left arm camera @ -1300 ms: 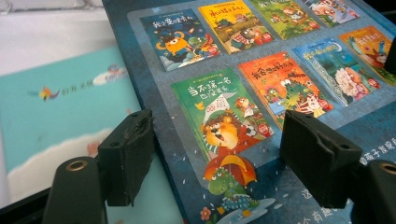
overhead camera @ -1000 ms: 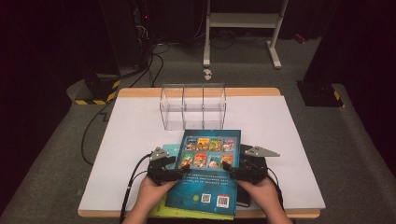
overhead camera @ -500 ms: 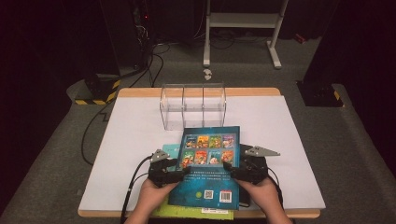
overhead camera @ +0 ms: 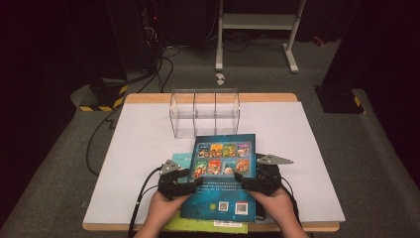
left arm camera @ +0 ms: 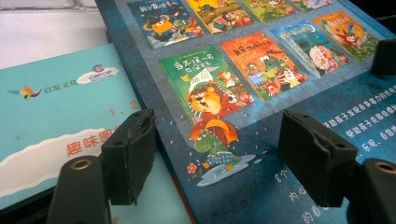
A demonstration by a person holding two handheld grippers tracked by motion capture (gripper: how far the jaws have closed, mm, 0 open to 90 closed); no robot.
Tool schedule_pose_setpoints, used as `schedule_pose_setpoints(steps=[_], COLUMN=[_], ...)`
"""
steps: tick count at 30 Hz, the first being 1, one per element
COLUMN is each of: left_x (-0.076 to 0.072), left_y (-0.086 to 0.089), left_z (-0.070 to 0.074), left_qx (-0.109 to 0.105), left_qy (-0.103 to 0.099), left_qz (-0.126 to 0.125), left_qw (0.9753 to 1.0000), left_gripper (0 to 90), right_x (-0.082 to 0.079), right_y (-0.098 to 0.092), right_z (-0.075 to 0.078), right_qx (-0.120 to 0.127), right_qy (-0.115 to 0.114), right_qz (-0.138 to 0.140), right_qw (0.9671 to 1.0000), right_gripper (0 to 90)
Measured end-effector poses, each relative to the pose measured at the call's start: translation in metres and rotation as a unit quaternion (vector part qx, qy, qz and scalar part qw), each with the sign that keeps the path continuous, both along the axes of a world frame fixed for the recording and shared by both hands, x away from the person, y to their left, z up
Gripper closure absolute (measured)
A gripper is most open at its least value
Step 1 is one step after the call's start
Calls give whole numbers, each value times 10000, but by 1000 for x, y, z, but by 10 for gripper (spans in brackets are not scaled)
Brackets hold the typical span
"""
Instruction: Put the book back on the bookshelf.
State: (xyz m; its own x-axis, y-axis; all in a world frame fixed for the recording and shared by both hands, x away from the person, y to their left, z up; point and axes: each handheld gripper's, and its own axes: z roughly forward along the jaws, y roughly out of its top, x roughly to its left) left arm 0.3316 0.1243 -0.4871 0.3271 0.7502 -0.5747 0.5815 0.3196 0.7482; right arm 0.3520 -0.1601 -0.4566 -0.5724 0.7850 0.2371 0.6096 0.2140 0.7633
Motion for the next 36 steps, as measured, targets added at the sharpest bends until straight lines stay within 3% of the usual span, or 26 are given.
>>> schedule_pose_setpoints(steps=[9, 18, 36], left_x=[-1, -1, 1], left_y=[1, 2, 3], left_z=[-1, -1, -2], left_qx=[-19, -15, -71], left_qy=[-15, -22, 23], left_qz=[-25, -22, -22], left_qw=[10000, 10000, 10000], left_gripper=[283, 282, 233], right_x=[-3, -5, -15], right_y=[-1, -8, -11], right_z=[2, 7, 8], right_qx=[-43, 46, 126], right_qy=[-62, -42, -364], right_qz=[-59, -136, -50], right_qw=[10000, 9999, 9992], right_gripper=[245, 385, 440])
